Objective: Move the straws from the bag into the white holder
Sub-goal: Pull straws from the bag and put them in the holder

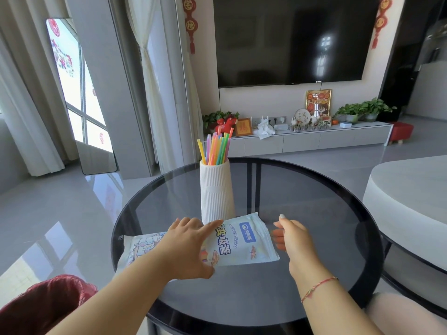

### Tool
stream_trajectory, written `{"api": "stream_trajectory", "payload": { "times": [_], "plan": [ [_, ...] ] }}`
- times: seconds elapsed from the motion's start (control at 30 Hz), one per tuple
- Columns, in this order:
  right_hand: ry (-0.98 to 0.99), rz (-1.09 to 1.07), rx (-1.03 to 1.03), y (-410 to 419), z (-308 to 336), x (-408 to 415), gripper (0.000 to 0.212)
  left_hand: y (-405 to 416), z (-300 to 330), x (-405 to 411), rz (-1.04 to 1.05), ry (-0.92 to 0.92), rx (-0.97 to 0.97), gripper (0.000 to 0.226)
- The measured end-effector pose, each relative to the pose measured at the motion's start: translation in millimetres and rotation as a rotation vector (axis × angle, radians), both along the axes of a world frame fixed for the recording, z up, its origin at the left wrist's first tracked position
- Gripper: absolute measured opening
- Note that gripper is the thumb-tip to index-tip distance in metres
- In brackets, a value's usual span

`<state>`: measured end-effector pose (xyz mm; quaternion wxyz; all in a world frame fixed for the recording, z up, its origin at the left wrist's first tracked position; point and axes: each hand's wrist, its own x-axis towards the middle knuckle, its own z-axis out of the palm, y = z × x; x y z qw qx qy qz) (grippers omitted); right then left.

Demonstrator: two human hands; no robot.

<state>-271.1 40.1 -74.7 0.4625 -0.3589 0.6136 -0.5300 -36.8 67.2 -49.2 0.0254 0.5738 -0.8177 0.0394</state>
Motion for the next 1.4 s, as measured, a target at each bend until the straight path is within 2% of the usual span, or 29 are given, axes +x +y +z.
{"api": "stream_trajectory", "payload": {
  "times": [0.13, 0.33, 0.43, 0.57, 0.7, 0.97, 1.4],
  "plan": [
    [-0.078, -0.01, 0.043, -2.8, -7.2, -1.6, 0.031, -1.2, 14.3, -1.0, -0.034, -0.083, -0.031, 0.099],
    [-0.367, 0.093, 0.137, 3.9, -11.4, 7.5, 0.04, -5.6, 48.4, -7.6, -0.125, -0.319, -0.087, 0.108],
    [-0.409, 0.167, 0.164, 7.9, -14.1, 17.2, 0.039, -4.4, 65.2, -16.5, -0.172, -0.448, -0.146, 0.111],
    [-0.418, 0.103, 0.157, 10.2, -14.3, 24.6, 0.04, -3.4, 79.8, -28.0, -0.206, -0.568, -0.201, 0.112],
    [-0.379, 0.087, 0.12, 13.2, -13.2, 23.9, 0.039, -5.1, 85.6, -30.9, -0.224, -0.559, -0.243, 0.11],
    [-0.23, 0.015, 0.033, 12.3, -8.1, 10.3, 0.036, -3.5, 79.3, -14.0, -0.168, -0.445, -0.193, 0.111],
    [-0.137, 0.082, -0.003, 15.8, -8.6, 10.7, 0.028, -0.3, 75.6, -1.4, -0.146, -0.371, -0.176, 0.107]
  ]
}}
